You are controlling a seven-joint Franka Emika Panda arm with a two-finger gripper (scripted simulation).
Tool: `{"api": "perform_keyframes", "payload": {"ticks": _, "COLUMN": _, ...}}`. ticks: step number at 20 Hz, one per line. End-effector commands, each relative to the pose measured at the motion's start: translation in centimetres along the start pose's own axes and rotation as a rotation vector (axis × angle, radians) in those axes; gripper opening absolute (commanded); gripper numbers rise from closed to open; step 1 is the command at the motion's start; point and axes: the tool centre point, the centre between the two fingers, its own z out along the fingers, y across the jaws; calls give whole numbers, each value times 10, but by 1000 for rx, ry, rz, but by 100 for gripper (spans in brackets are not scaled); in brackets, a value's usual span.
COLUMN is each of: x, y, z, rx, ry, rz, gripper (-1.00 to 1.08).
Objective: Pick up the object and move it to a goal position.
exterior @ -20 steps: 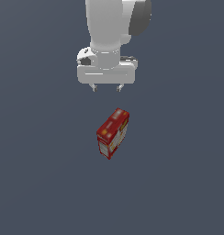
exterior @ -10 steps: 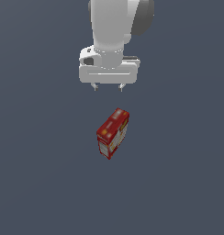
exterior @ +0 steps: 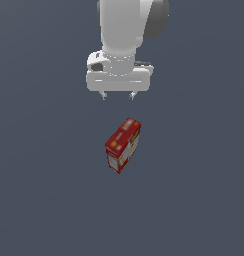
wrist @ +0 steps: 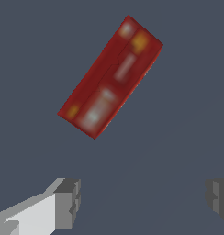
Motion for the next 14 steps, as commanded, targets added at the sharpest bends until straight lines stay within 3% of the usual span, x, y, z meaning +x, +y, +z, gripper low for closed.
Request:
{"api": "perform_keyframes", "payload": {"ticks": 1, "x": 3, "y": 0, "z": 1, "rx": 1, "ry": 1, "rz": 16, "gripper": 100}}
{"api": "perform_keyframes", "payload": {"ticks": 14, "x": 39, "y": -7, "z": 20, "rx": 19, "ry": 15, "rz": 242, "gripper": 100}}
